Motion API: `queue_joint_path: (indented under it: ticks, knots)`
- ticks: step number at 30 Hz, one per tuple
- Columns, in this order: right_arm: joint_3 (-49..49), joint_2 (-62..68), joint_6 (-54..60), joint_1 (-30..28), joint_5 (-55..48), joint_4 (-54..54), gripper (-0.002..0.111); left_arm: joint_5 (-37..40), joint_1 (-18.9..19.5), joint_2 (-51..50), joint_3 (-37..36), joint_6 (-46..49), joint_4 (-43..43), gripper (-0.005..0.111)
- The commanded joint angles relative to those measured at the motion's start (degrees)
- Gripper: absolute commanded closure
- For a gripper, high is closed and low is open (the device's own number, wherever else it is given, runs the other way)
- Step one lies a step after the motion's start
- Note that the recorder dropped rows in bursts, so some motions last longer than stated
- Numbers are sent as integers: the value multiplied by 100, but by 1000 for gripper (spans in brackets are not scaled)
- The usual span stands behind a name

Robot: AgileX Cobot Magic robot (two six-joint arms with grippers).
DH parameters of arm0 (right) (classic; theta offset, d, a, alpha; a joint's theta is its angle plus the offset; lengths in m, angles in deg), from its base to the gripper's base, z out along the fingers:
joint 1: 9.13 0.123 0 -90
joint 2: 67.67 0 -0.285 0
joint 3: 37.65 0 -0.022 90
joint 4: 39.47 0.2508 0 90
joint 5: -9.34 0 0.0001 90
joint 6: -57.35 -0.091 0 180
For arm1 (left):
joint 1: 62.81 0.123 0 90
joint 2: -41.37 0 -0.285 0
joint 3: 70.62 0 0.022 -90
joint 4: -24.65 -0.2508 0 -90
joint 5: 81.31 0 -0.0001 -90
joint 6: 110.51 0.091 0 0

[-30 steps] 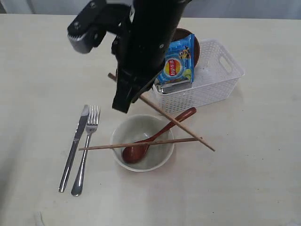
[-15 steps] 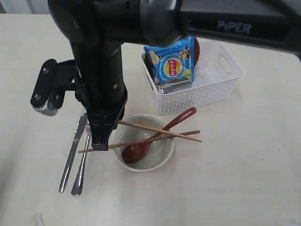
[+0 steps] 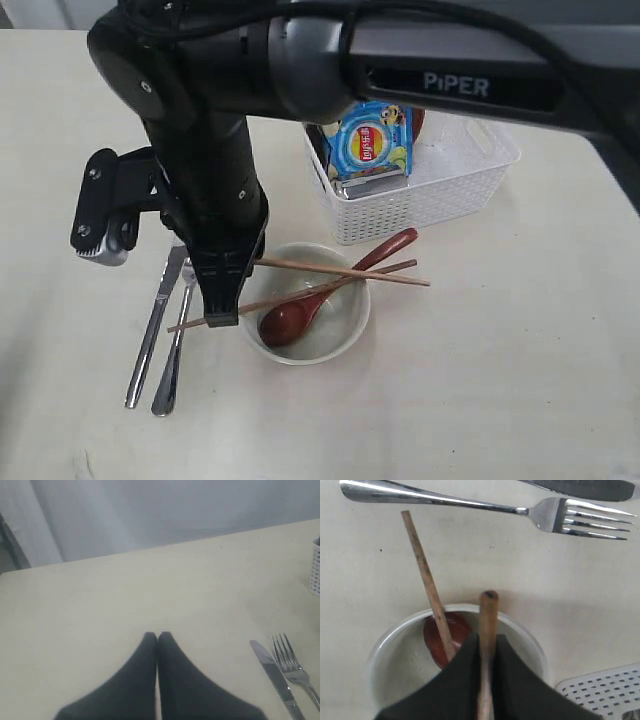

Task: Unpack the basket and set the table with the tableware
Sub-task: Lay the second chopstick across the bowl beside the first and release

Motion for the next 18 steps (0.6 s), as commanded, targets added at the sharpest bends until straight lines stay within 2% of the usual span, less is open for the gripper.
queue_joint_path:
  ticks: [1, 4, 9, 18]
  knots:
    - [-37, -235, 38, 181, -40, -143, 109, 9, -12, 36, -17, -32, -20, 107]
    - [-37, -273, 127, 292, -40, -361, 109, 9, -12, 36, -17, -32, -20, 107]
    - [-37, -273, 126, 549, -40, -1375, 109, 9, -12, 36, -17, -32, -20, 107]
    - [-37, -173, 138, 598, -40, -1051, 109, 9, -12, 36, -17, -32, 29, 107]
